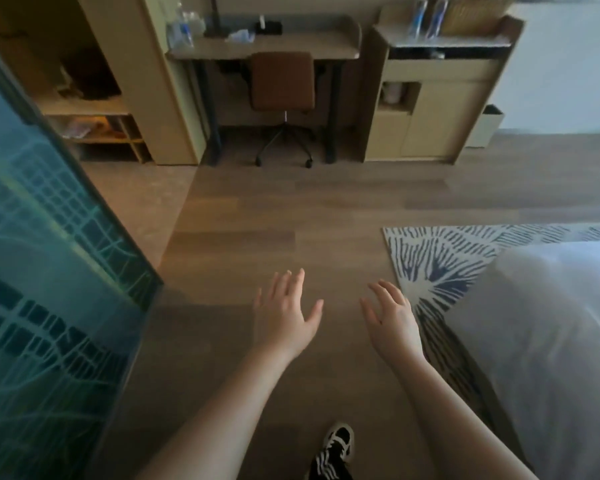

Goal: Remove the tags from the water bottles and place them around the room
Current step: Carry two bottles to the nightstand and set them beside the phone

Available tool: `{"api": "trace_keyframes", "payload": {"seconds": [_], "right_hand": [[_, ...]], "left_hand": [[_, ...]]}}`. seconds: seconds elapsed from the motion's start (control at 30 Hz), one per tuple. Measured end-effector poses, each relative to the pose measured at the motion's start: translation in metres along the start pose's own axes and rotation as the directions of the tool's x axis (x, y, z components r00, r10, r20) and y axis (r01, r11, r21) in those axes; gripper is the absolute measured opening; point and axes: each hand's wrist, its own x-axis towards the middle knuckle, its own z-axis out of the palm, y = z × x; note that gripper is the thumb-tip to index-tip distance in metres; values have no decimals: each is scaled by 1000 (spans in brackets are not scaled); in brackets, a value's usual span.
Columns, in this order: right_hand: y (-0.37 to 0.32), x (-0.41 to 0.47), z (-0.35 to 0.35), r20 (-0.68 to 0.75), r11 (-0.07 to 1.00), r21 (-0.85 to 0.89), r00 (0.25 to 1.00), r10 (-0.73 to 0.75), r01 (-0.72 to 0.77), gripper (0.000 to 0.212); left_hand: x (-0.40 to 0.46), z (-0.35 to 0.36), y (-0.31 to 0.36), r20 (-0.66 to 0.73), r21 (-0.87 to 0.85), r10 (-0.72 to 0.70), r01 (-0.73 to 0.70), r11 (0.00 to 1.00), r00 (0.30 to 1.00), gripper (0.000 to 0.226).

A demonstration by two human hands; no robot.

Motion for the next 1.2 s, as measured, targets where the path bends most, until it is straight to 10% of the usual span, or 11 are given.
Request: {"api": "trace_keyframes", "payload": {"seconds": [1.2], "right_hand": [[152,776,-69,-174,982,-37,969,173,-183,48]], "left_hand": [[800,153,245,-6,-109,264,-263,959,965,70]]}}
